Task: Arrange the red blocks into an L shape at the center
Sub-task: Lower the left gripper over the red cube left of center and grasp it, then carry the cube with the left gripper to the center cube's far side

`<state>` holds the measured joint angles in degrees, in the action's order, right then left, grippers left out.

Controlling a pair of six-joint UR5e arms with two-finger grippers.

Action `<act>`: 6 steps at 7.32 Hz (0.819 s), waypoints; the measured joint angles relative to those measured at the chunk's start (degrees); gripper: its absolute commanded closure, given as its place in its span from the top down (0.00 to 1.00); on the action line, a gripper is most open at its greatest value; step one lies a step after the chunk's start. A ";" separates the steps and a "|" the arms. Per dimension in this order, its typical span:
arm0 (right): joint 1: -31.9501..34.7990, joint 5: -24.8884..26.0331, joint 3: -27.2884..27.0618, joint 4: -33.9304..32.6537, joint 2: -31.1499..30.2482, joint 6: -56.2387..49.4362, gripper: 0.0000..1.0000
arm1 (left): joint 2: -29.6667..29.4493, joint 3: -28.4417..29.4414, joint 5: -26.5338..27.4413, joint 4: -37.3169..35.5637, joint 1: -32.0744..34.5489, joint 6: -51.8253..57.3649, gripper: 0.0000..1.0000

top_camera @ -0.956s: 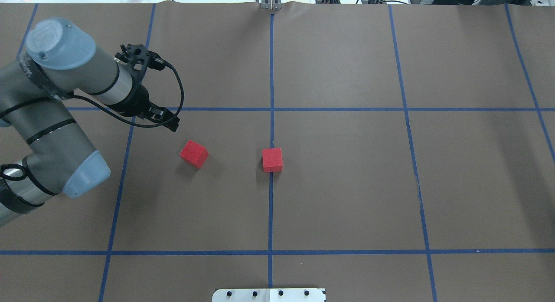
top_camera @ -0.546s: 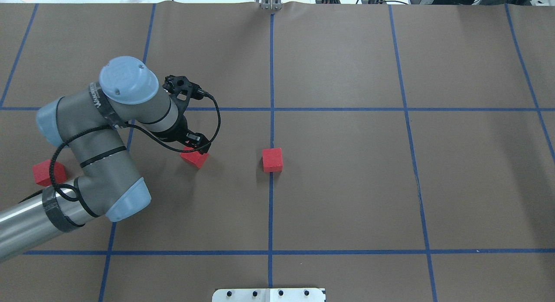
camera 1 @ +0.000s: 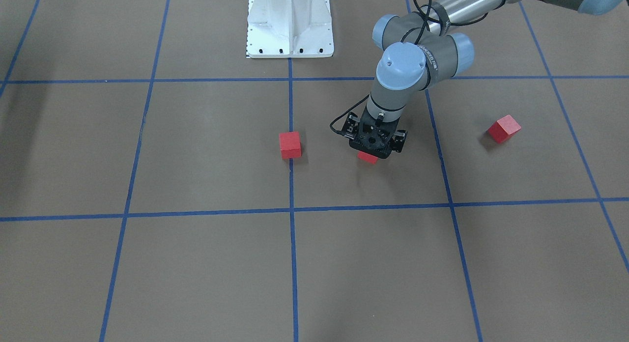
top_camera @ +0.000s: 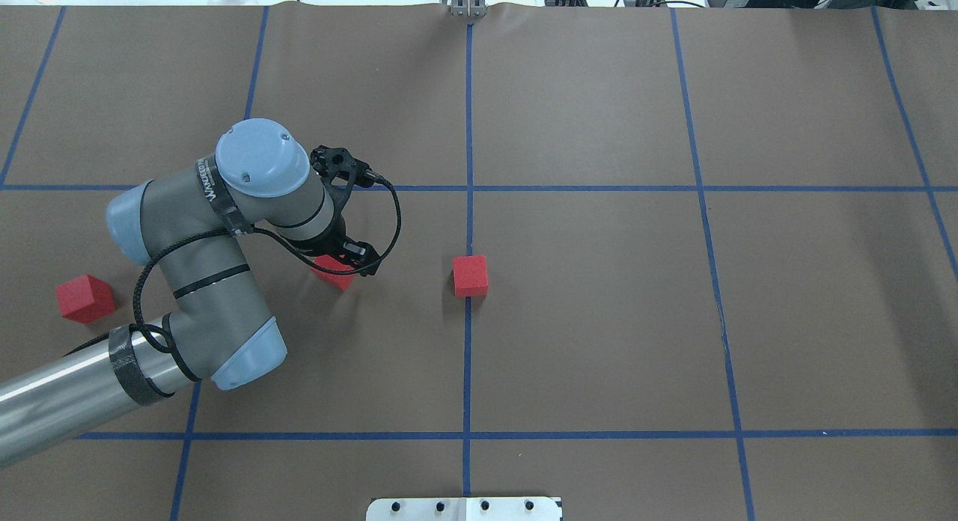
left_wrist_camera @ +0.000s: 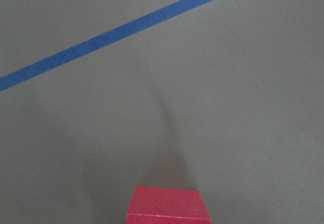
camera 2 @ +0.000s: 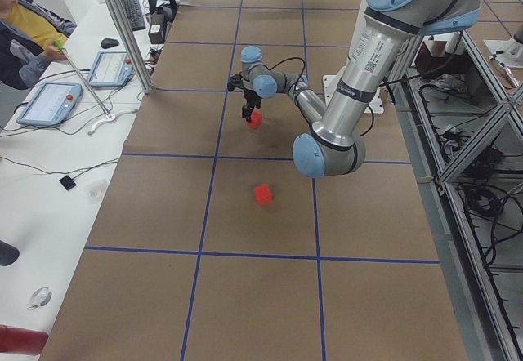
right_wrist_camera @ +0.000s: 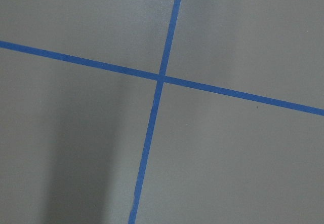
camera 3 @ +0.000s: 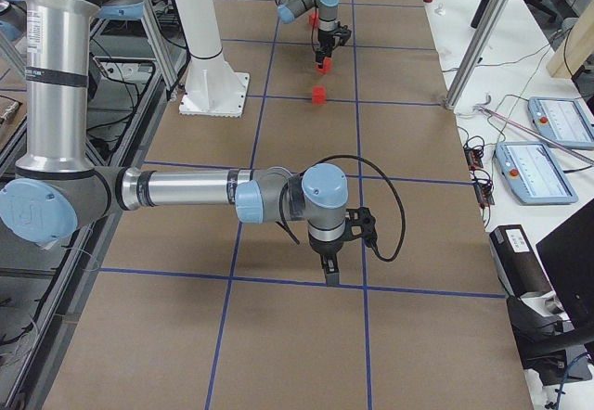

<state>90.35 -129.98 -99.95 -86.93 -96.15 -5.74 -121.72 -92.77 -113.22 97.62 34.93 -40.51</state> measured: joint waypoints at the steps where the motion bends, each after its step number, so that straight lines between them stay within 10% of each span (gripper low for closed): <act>1: 0.00 0.00 0.01 0.00 0.05 0.13 0.99 | 0.13 1.06 -0.02 1.66 -0.07 -0.01 0.67; 6: 0.00 0.01 0.04 0.00 0.08 0.19 0.99 | 0.08 1.73 -1.11 2.91 0.19 -0.40 0.09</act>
<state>90.35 -129.98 -99.91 -86.92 -96.07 -5.55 -121.63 -91.04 -114.33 100.52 35.11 -40.91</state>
